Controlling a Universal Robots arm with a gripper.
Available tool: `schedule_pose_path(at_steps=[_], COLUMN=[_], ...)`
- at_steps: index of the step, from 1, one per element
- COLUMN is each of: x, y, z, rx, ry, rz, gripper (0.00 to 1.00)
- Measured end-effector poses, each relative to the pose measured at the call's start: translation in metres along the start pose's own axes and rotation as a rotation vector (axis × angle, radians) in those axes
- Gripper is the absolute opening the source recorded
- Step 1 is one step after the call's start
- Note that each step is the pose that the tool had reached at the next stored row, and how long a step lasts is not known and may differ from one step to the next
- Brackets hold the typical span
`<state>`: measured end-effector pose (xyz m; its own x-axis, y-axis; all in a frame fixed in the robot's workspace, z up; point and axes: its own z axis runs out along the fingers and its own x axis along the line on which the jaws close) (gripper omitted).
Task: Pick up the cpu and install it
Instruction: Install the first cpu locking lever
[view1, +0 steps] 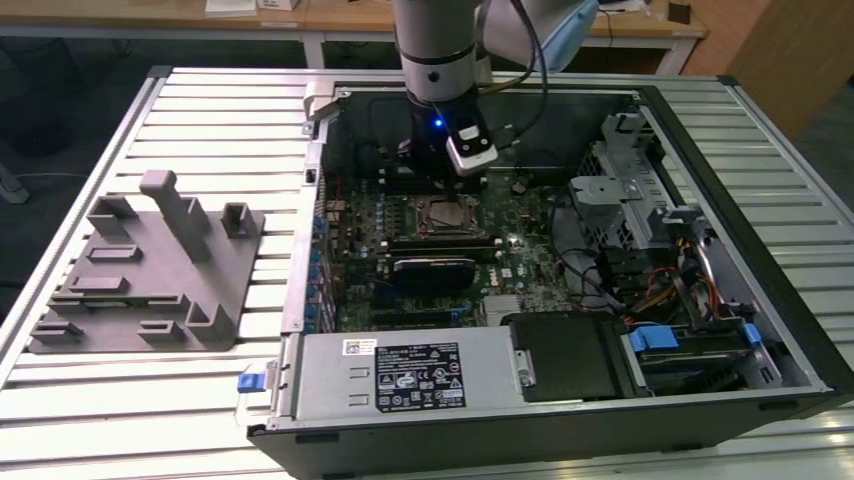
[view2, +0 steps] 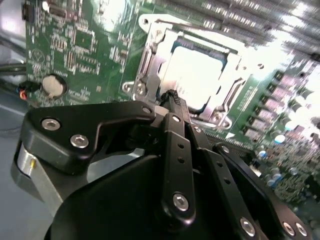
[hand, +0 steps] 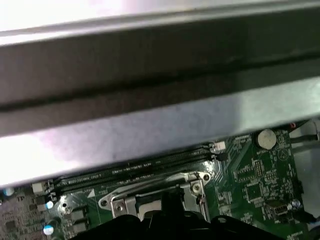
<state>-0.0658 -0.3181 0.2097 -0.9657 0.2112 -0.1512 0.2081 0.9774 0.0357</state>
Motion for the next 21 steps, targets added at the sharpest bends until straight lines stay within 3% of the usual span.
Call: schedule_pose_path(at_steps=[4, 9, 10, 11, 14, 15, 21], x=[0.0001, 0.0001, -0.0001, -0.0005, -0.0021, -0.0024, -0.0024], y=[0.0, 0.0, 0.0001, 0.0001, 0.0005, 0.0005, 0.0005], z=[0.0008, 0.0009, 0.0011, 0.0013, 0.002, 0.0021, 0.0021], rx=[0.0505, 0.0538, 0.0557, 0.0589, 0.0699, 0.0725, 0.0728], ry=[-0.0093, -0.0054, 0.0042, 0.0188, 0.0714, 0.0832, 0.0842], rz=[-0.008, -0.009, -0.009, -0.009, -0.01, -0.011, -0.011], gripper=[0.11, 0.11, 0.11, 0.11, 0.11, 0.11, 0.11])
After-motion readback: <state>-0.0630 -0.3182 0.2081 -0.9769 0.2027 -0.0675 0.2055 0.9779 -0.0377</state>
